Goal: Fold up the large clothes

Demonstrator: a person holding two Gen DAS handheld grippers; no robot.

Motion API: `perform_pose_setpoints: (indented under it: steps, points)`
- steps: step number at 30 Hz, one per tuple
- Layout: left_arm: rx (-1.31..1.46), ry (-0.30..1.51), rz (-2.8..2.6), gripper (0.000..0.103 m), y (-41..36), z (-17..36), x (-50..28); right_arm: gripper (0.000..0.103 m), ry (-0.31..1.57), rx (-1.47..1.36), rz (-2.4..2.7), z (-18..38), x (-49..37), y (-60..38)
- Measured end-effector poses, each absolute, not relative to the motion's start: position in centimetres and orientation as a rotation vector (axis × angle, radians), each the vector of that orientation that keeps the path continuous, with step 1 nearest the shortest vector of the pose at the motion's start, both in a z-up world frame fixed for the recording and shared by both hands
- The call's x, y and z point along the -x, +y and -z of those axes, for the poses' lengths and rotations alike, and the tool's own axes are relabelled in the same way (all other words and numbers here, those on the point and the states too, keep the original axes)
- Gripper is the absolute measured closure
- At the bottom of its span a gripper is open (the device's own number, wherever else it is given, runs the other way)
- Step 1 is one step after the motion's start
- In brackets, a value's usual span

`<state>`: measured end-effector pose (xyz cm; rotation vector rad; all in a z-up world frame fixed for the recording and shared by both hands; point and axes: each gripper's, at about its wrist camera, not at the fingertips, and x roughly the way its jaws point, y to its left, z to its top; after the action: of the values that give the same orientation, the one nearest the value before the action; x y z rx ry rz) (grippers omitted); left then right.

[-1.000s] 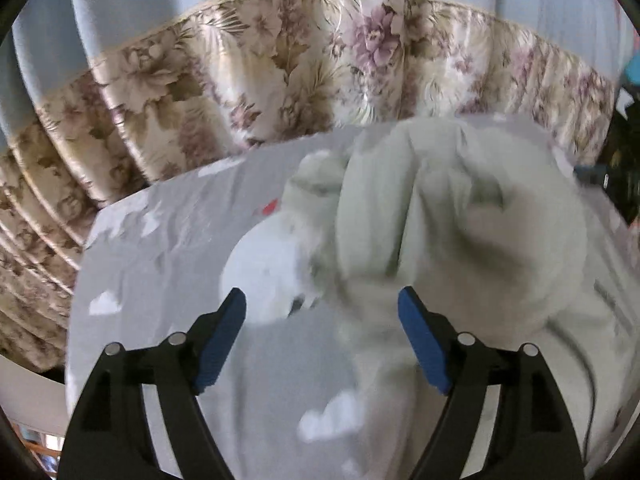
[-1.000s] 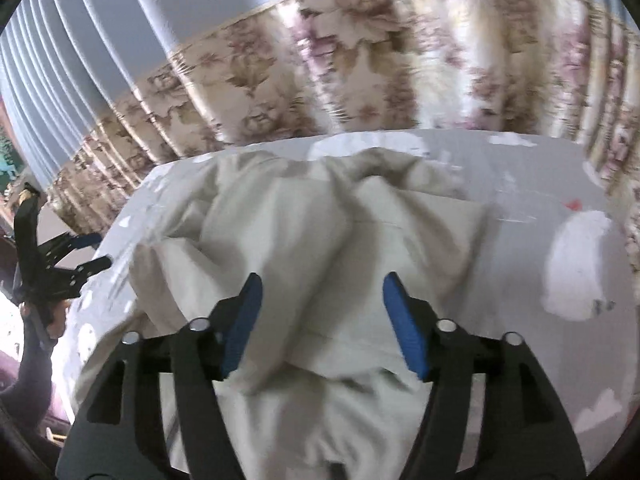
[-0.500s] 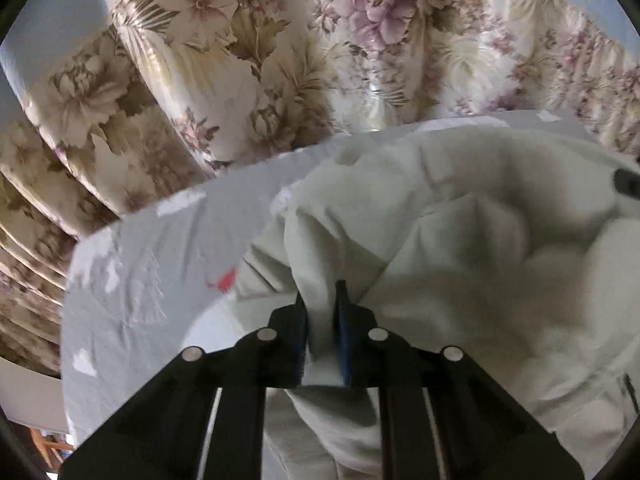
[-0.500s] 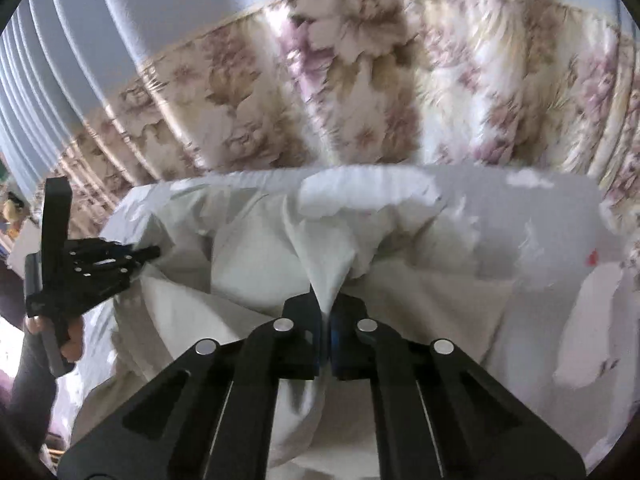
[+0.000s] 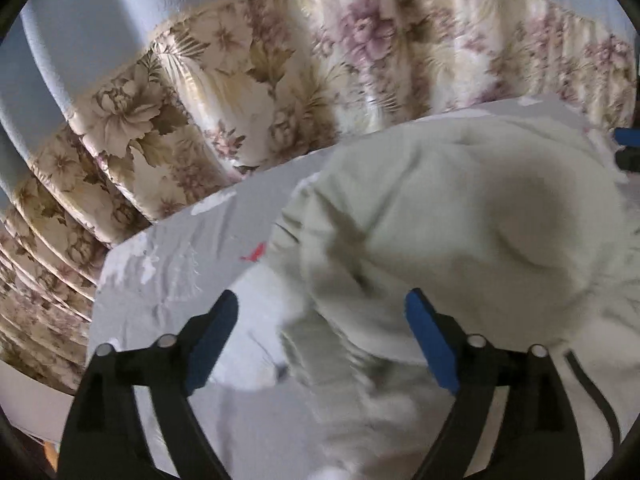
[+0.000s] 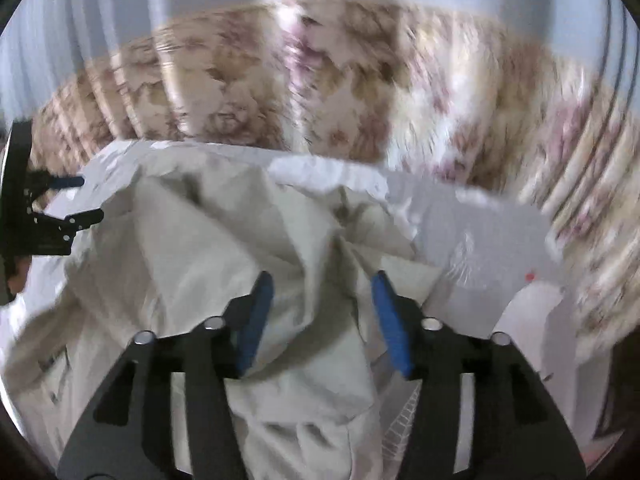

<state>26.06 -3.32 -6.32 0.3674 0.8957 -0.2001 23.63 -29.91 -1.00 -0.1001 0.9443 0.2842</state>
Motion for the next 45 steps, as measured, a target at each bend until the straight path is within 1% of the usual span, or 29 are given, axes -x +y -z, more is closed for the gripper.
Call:
perform_pose_setpoints:
  steps: [3, 4, 8, 9, 12, 16, 17, 18, 19, 20, 22, 23, 28, 32, 34, 36, 37, 39, 41, 42, 45]
  points:
    - [-0.375, 0.914, 0.232, 0.016, -4.9, 7.6, -25.5, 0.047, 0.946, 0.194, -0.313, 2.7, -23.2, -27.2]
    - [-0.381, 0.929, 0.239, 0.016, -5.2, 8.1, -25.8, 0.049, 0.961, 0.222, -0.311, 3.4, -23.5, -26.8]
    - [-0.369, 1.034, 0.229, 0.015, -5.5, 10.7, -27.5, 0.05, 1.042, 0.357, -0.306, 7.2, -24.6, -26.5]
    - [-0.339, 1.057, 0.24, 0.015, -5.2, 11.0, -27.6, 0.05, 1.059, 0.352, -0.319, 7.8, -24.9, -27.0]
    - [-0.352, 1.04, 0.246, 0.015, -5.3, 11.1, -26.8, 0.051, 1.092, 0.293, -0.336, 8.4, -25.6, -28.0]
    - [-0.385, 1.012, 0.219, 0.015, -5.7, 9.9, -25.5, 0.05, 1.106, 0.24, -0.314, 7.0, -25.4, -28.0]
    - [-0.378, 1.011, 0.22, 0.015, -5.6, 9.5, -25.1, 0.046, 1.091, 0.216, -0.313, 6.0, -24.9, -28.1]
    - [-0.367, 1.011, 0.224, 0.015, -5.5, 8.9, -24.5, 0.039, 1.065, 0.179, -0.318, 4.7, -24.1, -28.3]
    - [-0.36, 1.011, 0.228, 0.015, -5.0, 8.6, -24.2, 0.022, 1.041, 0.159, -0.316, 3.7, -23.4, -28.3]
    - [-0.353, 1.009, 0.229, 0.015, -4.8, 8.2, -23.8, 0.012, 1.005, 0.144, -0.306, 2.4, -22.2, -28.4]
    - [-0.341, 1.0, 0.229, 0.015, -4.3, 7.4, -22.6, 0.008, 0.954, 0.117, -0.283, 0.3, -20.2, -28.6]
    - [-0.333, 0.989, 0.225, 0.015, -4.0, 6.8, -21.8, 0.003, 0.935, 0.1, -0.266, -0.6, -19.3, -28.7]
    - [-0.282, 0.914, 0.202, 0.015, -2.4, 4.6, -18.1, 0.003, 0.87, -0.034, -0.172, -3.4, -14.7, -30.0]
    - [-0.202, 0.871, 0.162, 0.015, -0.2, 4.0, -14.8, 0.003, 0.84, -0.046, 0.002, -4.1, -10.8, -31.0]
    - [-0.191, 0.915, 0.158, 0.012, 0.7, 4.4, -13.4, 0.003, 0.8, -0.04, 0.071, -4.6, -8.8, -31.5]
    - [-0.182, 0.977, 0.17, 0.012, 1.8, 4.9, -11.7, 0.003, 0.775, -0.05, 0.111, -5.2, -6.9, -31.9]
    - [-0.169, 0.973, 0.152, 0.01, 2.4, 5.0, -11.0, 0.003, 0.749, -0.058, 0.128, -5.8, -5.4, -32.2]
    - [-0.191, 0.949, 0.064, 0.003, 3.3, 5.1, -9.3, 0.003, 0.701, -0.061, 0.182, -6.5, -3.2, -32.6]
    - [-0.266, 0.883, -0.037, 0.002, 3.7, 5.0, -7.0, 0.003, 0.646, -0.054, 0.281, -6.9, -0.8, -33.0]
    - [-0.282, 0.869, -0.061, 0.002, 3.7, 5.0, -6.4, 0.003, 0.644, -0.056, 0.305, -6.9, -0.1, -33.2]
    - [-0.222, 0.879, -0.08, 0.002, 4.1, 5.4, -4.1, 0.003, 0.741, -0.118, 0.332, -5.6, 1.0, -34.2]
